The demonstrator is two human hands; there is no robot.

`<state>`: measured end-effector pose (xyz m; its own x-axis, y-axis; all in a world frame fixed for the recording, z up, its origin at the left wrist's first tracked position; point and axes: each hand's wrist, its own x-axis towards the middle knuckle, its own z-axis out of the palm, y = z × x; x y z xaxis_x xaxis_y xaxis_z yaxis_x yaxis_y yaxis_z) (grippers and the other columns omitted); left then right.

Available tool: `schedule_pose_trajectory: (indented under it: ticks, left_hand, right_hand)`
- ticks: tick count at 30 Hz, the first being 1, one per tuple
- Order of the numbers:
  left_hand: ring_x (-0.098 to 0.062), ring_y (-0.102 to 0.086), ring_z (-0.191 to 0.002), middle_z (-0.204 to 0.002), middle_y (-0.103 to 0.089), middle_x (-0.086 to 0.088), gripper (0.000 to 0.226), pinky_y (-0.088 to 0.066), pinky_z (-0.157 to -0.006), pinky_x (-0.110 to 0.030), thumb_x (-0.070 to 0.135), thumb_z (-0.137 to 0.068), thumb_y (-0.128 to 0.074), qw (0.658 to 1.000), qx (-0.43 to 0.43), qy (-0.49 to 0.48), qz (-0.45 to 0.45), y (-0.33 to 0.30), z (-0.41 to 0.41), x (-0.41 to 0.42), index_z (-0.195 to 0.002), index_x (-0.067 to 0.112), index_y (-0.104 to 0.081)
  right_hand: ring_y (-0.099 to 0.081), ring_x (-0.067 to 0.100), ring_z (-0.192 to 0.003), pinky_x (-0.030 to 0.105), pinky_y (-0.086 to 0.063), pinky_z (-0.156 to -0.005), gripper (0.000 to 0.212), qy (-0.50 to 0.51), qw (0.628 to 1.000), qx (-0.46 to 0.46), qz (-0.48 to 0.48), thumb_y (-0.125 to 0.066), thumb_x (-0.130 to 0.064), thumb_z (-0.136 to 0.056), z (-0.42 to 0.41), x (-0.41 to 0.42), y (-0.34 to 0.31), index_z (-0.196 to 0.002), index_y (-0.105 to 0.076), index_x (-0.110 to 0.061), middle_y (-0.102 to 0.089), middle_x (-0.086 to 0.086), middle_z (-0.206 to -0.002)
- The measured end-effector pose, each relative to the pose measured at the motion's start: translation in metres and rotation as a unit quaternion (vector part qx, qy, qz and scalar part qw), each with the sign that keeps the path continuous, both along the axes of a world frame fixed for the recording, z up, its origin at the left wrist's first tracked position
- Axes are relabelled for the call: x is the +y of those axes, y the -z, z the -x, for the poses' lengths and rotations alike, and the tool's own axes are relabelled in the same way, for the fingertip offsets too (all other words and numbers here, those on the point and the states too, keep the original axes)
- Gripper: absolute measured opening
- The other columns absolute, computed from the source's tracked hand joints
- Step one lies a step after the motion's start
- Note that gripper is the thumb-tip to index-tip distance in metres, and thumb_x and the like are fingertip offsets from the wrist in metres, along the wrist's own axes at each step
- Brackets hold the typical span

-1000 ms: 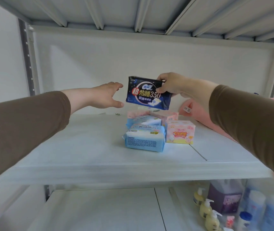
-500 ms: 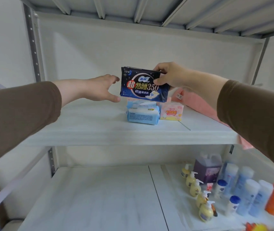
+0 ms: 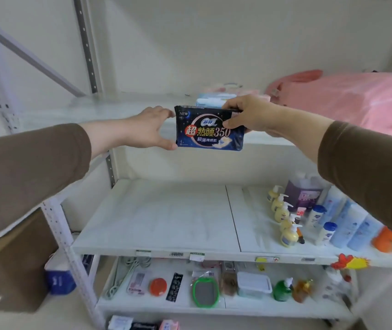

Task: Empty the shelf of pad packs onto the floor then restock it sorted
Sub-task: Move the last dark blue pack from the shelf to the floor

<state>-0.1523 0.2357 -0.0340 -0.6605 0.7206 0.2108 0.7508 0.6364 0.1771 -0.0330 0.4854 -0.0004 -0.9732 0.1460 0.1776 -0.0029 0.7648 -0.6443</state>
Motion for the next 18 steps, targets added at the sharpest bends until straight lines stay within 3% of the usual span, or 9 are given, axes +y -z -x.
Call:
schedule_pose_trajectory:
  ticks: [3,9,18]
  left_hand:
    - [-0.021,-0.021,-0.143,-0.153,-0.03,-0.002,0.093,-0.026,-0.116,-0.038,0.052,-0.08,-0.073,1.0,-0.027,-0.007,0.009,0.035,-0.017,-0.019,-0.153,0.019,-0.025]
    - [-0.026,-0.025,-0.141,-0.151,-0.032,-0.008,0.091,-0.026,-0.116,-0.038,0.049,-0.079,-0.075,0.997,-0.058,-0.007,0.043,0.108,-0.033,-0.062,-0.15,0.015,-0.028]
    - [-0.022,-0.024,-0.142,-0.154,-0.03,-0.003,0.084,-0.027,-0.114,-0.036,0.044,-0.084,-0.073,0.987,-0.14,-0.006,0.083,0.222,-0.019,-0.157,-0.15,0.015,-0.031]
  right_hand:
    - [-0.066,0.019,-0.081,0.027,-0.053,-0.064,0.022,-0.001,0.999,-0.033,-0.009,-0.067,-0.006,-0.089,-0.014,-0.016,0.033,-0.109,-0.066,-0.015,-0.069,0.003,-0.093]
    - [-0.064,0.015,-0.079,0.026,-0.048,-0.064,0.021,-0.014,0.997,-0.078,-0.022,-0.069,-0.008,-0.087,-0.022,-0.062,0.102,-0.104,-0.065,-0.02,-0.069,-0.003,-0.087]
    - [-0.057,0.011,-0.064,0.023,-0.041,-0.055,0.022,0.025,0.989,-0.145,-0.003,-0.066,-0.002,-0.088,-0.018,-0.15,0.211,-0.104,-0.065,-0.017,-0.064,-0.004,-0.075]
